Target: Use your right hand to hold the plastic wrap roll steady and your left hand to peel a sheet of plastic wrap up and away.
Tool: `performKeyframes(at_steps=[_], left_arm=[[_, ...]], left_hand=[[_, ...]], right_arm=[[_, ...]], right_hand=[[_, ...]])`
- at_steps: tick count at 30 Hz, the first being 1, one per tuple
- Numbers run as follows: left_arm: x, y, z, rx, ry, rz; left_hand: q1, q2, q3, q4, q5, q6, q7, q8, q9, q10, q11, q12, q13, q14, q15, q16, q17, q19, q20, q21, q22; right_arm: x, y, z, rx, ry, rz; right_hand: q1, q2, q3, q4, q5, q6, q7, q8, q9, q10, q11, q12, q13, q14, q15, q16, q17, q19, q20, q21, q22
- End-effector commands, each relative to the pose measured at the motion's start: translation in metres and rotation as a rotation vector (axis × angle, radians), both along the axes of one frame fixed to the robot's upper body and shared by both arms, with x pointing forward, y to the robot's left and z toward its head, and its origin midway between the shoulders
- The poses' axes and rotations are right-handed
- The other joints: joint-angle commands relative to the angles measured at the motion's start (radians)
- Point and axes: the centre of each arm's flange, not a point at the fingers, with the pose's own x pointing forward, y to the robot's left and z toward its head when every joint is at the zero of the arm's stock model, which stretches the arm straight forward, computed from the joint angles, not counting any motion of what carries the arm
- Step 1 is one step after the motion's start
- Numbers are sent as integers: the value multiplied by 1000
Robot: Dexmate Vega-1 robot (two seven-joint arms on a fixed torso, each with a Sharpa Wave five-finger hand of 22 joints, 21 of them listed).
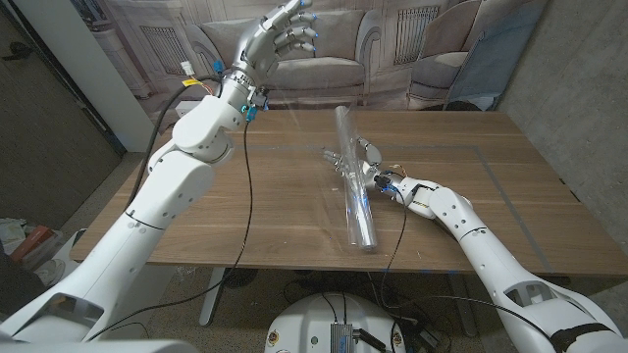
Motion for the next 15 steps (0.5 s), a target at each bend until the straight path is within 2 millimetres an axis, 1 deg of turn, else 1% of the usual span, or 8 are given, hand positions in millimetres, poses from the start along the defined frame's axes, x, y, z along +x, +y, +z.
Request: performKeyframes(at_steps=[1, 2, 5, 8, 15], left_arm=[[-12, 4, -15, -143, -65, 74], [-12, 6, -14, -141, -73, 69], [-11, 8, -14, -120, -62, 70], [-9, 11, -15, -95, -37, 64], [-5, 19, -18, -99, -10, 58]], left_hand=[[-18, 12, -31, -5, 14, -73, -5, -29, 15, -99, 19, -18, 17, -91, -2, -37, 6, -66, 44, -50, 5], [-21, 15, -34, -4, 15, -81, -6, -32, 16, -111, 27, -21, 19, -104, -1, -41, 7, -73, 48, -56, 5], [-26, 18, -39, -2, 16, -85, -7, -33, 19, -122, 27, -21, 22, -127, 7, -49, 8, -88, 54, -66, 6], [-30, 19, -43, 0, 17, -83, -7, -32, 20, -125, 25, -21, 23, -133, 7, -50, 9, -89, 58, -69, 7], [-35, 22, -49, 2, 18, -59, -2, -23, 23, -119, 28, -17, 22, -134, 9, -50, 10, -93, 60, -75, 8]], right_arm=[[-1, 5, 3, -13, 1, 4], [-1, 5, 4, -15, 1, 4], [-1, 6, 4, -18, 3, 2], [-2, 8, 4, -20, 5, 4], [-1, 13, 4, -20, 4, 4]], right_hand=[[-8, 1, 3, 0, 5, 12, -2, -4, 4, 1, 5, 5, 0, 0, 6, -1, -1, 21, -35, -1, 2], [-9, 1, 3, 0, 5, 12, -2, -4, 4, 1, 5, 5, 0, 1, 7, -1, -1, 21, -36, -2, 2], [-9, 1, 3, 0, 5, 12, -3, -4, 4, 1, 6, 5, 0, 2, 8, 0, -1, 21, -36, -2, 2], [-9, 1, 4, 0, 5, 13, -3, -4, 4, 0, 5, 5, 0, 2, 8, 0, -1, 21, -36, -2, 1], [-10, 1, 4, -1, 5, 14, -3, -5, 5, 1, 6, 5, 0, 2, 5, 0, -1, 22, -36, -2, 0]])
